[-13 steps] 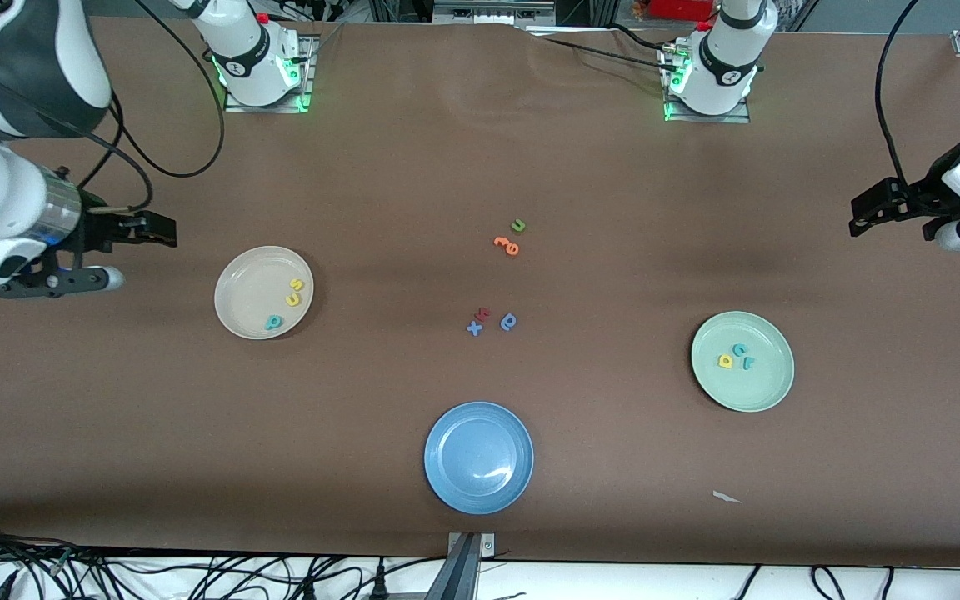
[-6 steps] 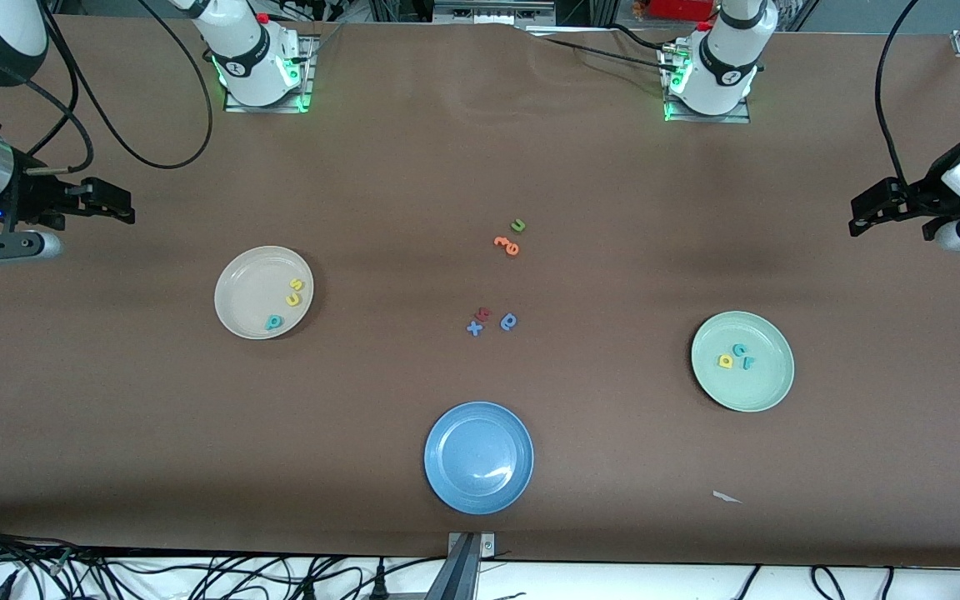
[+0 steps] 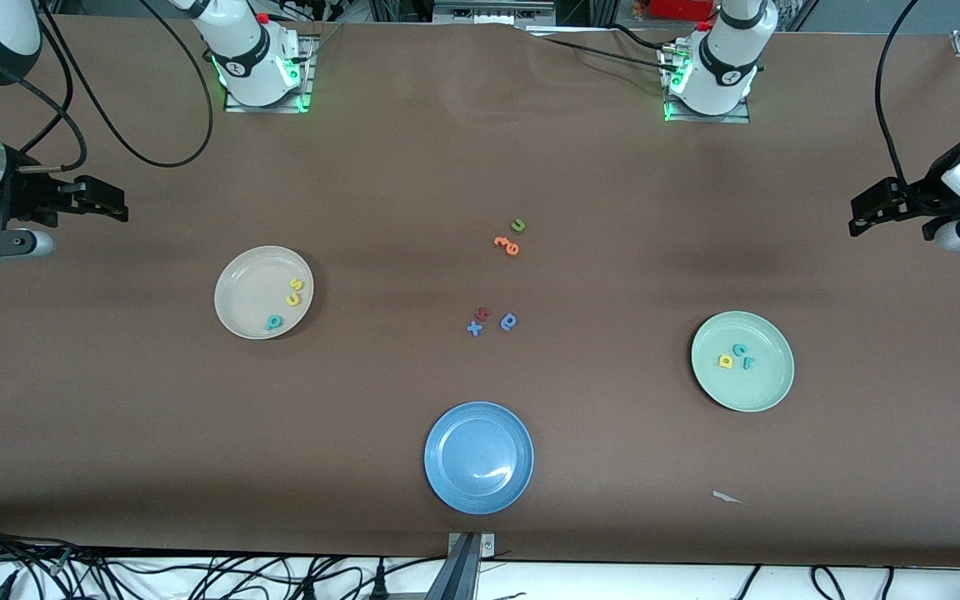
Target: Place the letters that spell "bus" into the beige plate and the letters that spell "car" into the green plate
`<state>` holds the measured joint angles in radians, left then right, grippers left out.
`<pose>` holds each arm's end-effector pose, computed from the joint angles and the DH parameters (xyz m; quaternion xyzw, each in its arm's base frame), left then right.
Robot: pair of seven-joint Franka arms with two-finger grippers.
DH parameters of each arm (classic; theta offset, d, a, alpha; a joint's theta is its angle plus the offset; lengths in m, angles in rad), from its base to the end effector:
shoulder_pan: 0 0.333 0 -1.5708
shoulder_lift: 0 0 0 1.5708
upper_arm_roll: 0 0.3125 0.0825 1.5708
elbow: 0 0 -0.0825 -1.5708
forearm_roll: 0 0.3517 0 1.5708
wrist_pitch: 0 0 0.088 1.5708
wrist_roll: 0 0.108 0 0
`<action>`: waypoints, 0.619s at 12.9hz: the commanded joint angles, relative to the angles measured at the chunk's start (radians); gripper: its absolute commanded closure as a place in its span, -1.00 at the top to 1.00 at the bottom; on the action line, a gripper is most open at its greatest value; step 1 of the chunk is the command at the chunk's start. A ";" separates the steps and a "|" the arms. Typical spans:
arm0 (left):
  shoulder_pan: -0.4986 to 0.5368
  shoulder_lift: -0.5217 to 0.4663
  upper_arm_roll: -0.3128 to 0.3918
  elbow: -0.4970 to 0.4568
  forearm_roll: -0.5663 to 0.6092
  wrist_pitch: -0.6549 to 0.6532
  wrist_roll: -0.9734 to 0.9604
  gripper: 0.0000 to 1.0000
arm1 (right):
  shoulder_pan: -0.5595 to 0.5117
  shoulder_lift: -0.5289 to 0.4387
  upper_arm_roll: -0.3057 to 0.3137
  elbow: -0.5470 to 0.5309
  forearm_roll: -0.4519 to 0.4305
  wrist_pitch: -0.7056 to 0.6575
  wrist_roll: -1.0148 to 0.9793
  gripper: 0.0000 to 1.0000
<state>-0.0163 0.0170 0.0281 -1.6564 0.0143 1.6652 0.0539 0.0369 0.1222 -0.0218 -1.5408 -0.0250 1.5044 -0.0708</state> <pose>0.5332 0.0076 0.5814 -0.9997 0.0218 0.0043 0.0072 0.5476 0.0061 0.5624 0.9958 0.0429 -0.0795 0.0116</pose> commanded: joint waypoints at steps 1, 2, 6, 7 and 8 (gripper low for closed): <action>0.001 -0.017 0.001 -0.014 -0.013 -0.007 0.024 1.00 | 0.001 0.001 -0.033 0.022 -0.013 -0.015 -0.011 1.00; 0.001 -0.017 0.001 -0.014 -0.013 -0.007 0.024 1.00 | 0.001 0.001 -0.035 0.022 -0.012 -0.015 -0.007 1.00; -0.001 -0.015 0.001 -0.014 -0.013 -0.005 0.024 1.00 | 0.006 0.013 -0.032 0.051 -0.041 -0.015 -0.001 1.00; 0.001 -0.017 0.001 -0.014 -0.013 -0.005 0.024 1.00 | 0.008 0.013 -0.032 0.051 -0.041 -0.016 -0.003 1.00; -0.001 -0.015 0.001 -0.014 -0.013 -0.005 0.024 1.00 | 0.009 0.013 -0.032 0.051 -0.041 -0.016 -0.003 1.00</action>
<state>-0.0163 0.0171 0.0277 -1.6564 0.0144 1.6652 0.0539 0.0394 0.1225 -0.0548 -1.5190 -0.0495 1.5051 -0.0710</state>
